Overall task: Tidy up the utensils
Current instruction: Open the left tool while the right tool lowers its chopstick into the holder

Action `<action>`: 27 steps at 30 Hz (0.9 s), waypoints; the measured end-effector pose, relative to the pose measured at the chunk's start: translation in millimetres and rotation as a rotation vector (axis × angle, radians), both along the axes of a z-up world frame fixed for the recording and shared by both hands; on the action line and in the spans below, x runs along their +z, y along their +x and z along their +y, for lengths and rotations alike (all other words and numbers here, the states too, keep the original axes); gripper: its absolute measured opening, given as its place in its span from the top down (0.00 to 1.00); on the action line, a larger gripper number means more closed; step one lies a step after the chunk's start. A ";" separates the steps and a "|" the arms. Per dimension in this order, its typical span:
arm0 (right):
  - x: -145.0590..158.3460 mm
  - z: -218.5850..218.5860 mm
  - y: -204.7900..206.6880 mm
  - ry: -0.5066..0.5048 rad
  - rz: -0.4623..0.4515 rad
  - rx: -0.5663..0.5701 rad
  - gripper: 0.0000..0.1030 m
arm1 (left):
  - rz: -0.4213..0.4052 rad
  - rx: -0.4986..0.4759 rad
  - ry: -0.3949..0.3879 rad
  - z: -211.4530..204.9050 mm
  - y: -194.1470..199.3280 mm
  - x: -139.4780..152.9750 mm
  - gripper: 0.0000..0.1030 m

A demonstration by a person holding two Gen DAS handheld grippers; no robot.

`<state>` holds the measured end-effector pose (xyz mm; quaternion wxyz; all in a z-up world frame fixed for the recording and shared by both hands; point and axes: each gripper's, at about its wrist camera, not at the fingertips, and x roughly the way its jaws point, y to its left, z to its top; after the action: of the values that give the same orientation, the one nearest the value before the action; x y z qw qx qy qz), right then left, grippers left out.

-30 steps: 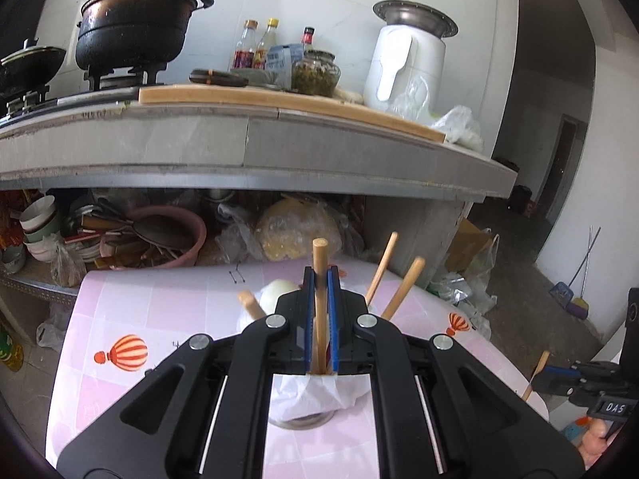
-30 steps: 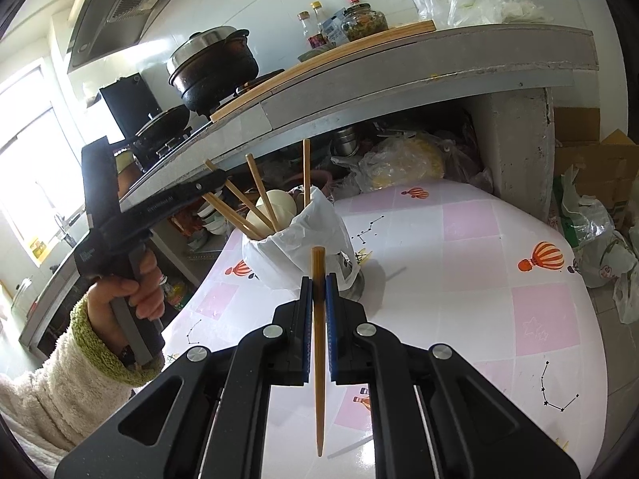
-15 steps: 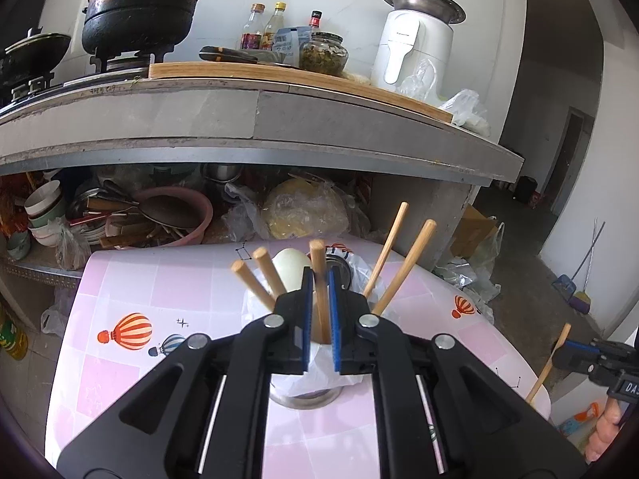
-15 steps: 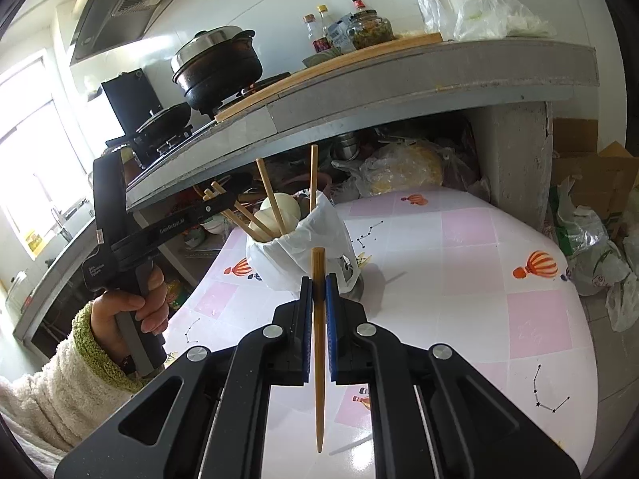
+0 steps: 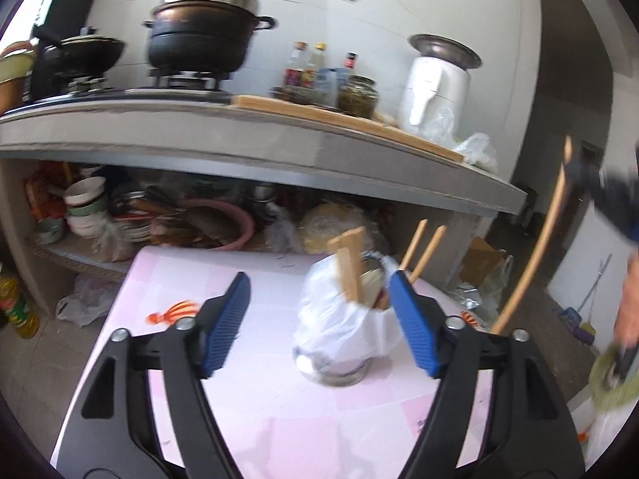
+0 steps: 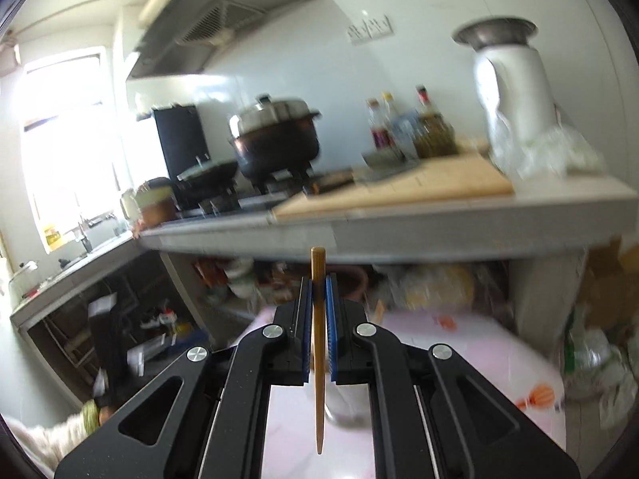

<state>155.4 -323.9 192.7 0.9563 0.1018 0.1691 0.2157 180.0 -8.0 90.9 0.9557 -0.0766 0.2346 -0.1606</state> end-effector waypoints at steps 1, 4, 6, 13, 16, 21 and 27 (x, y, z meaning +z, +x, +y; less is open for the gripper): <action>9.3 3.4 7.1 0.012 -0.020 0.013 0.93 | 0.006 0.014 0.004 7.2 -4.8 -2.9 0.28; 28.7 15.2 26.7 0.011 -0.056 0.019 0.93 | 0.029 0.071 0.016 32.7 -21.9 -17.0 0.22; 36.0 22.2 39.5 0.005 -0.066 0.014 0.93 | 0.050 0.115 0.013 51.1 -32.5 -28.6 0.19; 24.0 55.4 92.7 -0.083 -0.058 -0.006 0.93 | 0.141 0.226 -0.042 104.6 -56.1 -63.5 0.19; 7.1 68.6 108.5 -0.146 -0.041 -0.016 0.93 | 0.154 0.254 -0.060 119.6 -65.2 -72.4 0.18; -20.2 77.5 118.8 -0.201 -0.014 -0.022 0.93 | 0.160 0.269 -0.067 130.3 -73.7 -79.0 0.18; -50.5 83.6 125.7 -0.232 0.046 0.005 0.93 | 0.160 0.248 -0.076 127.4 -72.3 -80.2 0.18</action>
<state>281.1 -240.4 142.3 0.9569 -0.0053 0.2152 0.1948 107.6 119.3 10.8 0.9428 -0.1537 0.2926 -0.0432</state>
